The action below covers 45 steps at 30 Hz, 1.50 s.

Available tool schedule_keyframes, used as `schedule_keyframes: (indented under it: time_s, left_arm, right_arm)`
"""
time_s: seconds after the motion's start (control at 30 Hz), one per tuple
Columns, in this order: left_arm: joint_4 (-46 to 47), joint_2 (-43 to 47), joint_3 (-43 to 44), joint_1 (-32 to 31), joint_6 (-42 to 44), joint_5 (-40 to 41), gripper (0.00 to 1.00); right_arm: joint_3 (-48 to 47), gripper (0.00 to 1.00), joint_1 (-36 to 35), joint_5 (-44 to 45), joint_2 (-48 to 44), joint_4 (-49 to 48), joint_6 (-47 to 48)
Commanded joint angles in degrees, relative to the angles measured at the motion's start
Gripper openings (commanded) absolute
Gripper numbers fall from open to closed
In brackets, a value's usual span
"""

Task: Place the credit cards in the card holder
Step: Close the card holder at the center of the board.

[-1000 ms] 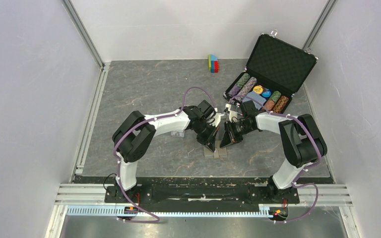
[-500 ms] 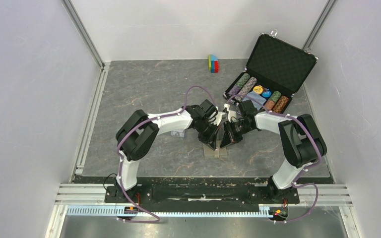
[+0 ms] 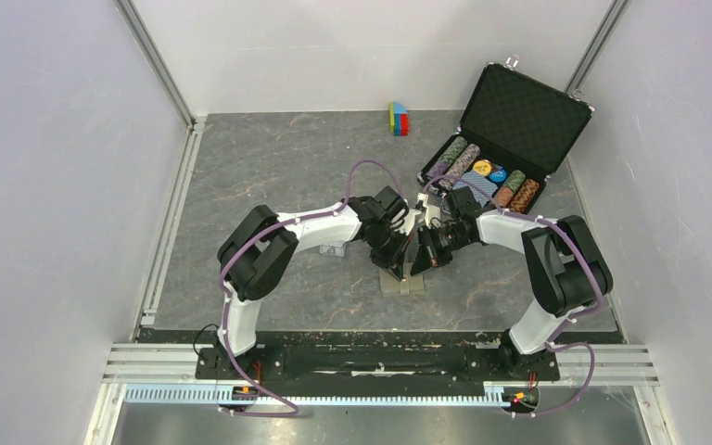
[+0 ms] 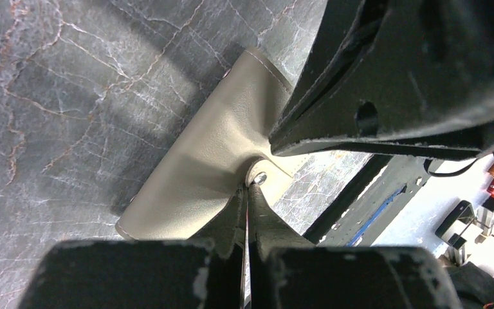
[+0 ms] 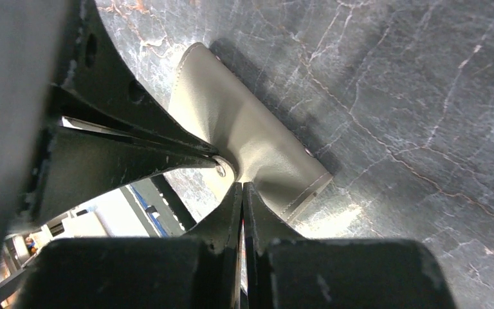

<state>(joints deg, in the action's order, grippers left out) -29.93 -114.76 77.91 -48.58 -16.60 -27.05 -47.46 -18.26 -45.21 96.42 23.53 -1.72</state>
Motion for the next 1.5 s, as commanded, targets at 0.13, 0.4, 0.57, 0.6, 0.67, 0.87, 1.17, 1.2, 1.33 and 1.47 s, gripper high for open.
schedule_keyframes:
  time_s: [0.13, 0.4, 0.57, 0.6, 0.67, 0.87, 1.17, 1.2, 1.33, 1.47]
  left_arm:
    - [1.3, 3.4, -1.6, 0.1, -3.4, 3.5, 0.02]
    - [1.5, 4.3, -2.3, 0.1, -4.3, 3.4, 0.02]
    - [4.0, 6.5, -3.5, 0.1, -5.1, 2.0, 0.02]
    - [4.2, 6.7, -3.4, 0.1, -5.3, 1.6, 0.02]
    - [4.6, 7.0, -3.3, 0.1, -5.9, 0.9, 0.02]
    - [6.6, 7.3, -2.6, -0.2, -6.2, -2.3, 0.02]
    - [2.9, 6.5, -2.0, -0.3, -6.3, 1.8, 0.02]
    - [2.2, 6.4, -1.8, -0.3, -6.3, 2.7, 0.02]
    - [0.4, 5.7, -1.5, -0.3, -6.7, 4.6, 0.02]
    - [0.0, 4.5, -1.5, -0.3, -6.8, 4.5, 0.02]
  right_arm:
    - [1.6, 0.00, -0.4, -6.2, -0.4, -3.7, -1.6]
    - [1.8, 0.00, -0.5, 0.2, 2.3, -0.9, -1.7]
    - [1.6, 0.00, -0.4, 2.4, 3.1, 0.0, -1.6]
    - [1.6, 0.00, -0.5, 2.7, 3.2, 0.2, -1.7]
    - [1.5, 0.00, -0.5, 3.4, 3.4, 0.4, -1.6]
    - [1.6, 0.00, -0.4, 4.3, 3.9, 0.8, -1.5]
    - [1.3, 0.00, -0.5, 4.7, 3.9, 1.1, -1.4]
    - [1.3, 0.00, -0.5, 4.7, 3.9, 1.1, -1.5]
    - [1.3, 0.00, -0.5, 4.8, 4.0, 1.2, -1.5]
    - [1.1, 0.00, -0.5, 4.3, 3.9, 1.2, -1.3]
